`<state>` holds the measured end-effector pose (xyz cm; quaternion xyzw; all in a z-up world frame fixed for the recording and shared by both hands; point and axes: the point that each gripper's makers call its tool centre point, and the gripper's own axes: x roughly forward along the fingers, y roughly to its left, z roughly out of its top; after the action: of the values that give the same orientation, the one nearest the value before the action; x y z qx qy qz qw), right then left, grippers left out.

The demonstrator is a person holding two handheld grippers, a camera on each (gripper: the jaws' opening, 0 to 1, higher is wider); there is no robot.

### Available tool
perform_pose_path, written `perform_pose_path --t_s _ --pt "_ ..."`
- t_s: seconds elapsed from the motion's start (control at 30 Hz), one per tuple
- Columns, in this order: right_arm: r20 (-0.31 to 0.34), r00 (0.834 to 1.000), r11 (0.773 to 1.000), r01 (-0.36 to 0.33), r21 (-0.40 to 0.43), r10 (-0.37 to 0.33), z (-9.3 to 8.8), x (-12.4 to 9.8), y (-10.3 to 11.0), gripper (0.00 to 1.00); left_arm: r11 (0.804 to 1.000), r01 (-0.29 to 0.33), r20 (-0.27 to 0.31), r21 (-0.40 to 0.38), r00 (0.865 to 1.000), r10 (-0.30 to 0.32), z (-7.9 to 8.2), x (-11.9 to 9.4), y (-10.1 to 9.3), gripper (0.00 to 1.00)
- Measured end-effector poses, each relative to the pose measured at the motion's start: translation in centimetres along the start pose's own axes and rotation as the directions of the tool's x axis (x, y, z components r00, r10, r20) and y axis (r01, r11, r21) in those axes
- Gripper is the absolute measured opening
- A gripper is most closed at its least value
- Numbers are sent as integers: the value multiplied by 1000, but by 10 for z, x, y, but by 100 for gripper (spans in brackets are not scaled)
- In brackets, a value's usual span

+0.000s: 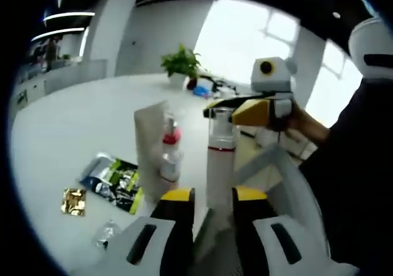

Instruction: Arrange the skincare products in the storage area until every visible bottle or jar stands upright without overlapping.

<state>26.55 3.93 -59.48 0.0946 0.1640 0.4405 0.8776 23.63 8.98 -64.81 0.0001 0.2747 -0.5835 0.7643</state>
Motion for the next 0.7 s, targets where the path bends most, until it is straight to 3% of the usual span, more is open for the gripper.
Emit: perform_pose_path --t_s 0.13,0.23,0.3,0.43,0.53,0.7 --pt "1 998 998 64 2 -64 -6 -10 -19 18 1000 -10 4 -4 1000 10 1 -3 3 22" --pt "-55 986 988 155 -27 -156 -25 -16 -44 18 1000 -31 2 -7 1000 31 0 -3 7 23" --pt "-56 982 983 175 -51 -178 -28 -17 -50 19 999 -39 1 -3 999 39 0 -3 9 25" --pt "-61 958 951 267 -159 -279 -33 -19 -72 19 999 -44 -9 2 999 44 -2 -4 11 26" --pt "-46 955 947 284 -148 -293 -36 -14 -80 19 999 -49 -6 0 999 49 -1 -5 11 27" --pt "9 951 921 303 -244 -310 -40 -9 -93 19 998 -59 23 -5 998 59 6 -8 11 27"
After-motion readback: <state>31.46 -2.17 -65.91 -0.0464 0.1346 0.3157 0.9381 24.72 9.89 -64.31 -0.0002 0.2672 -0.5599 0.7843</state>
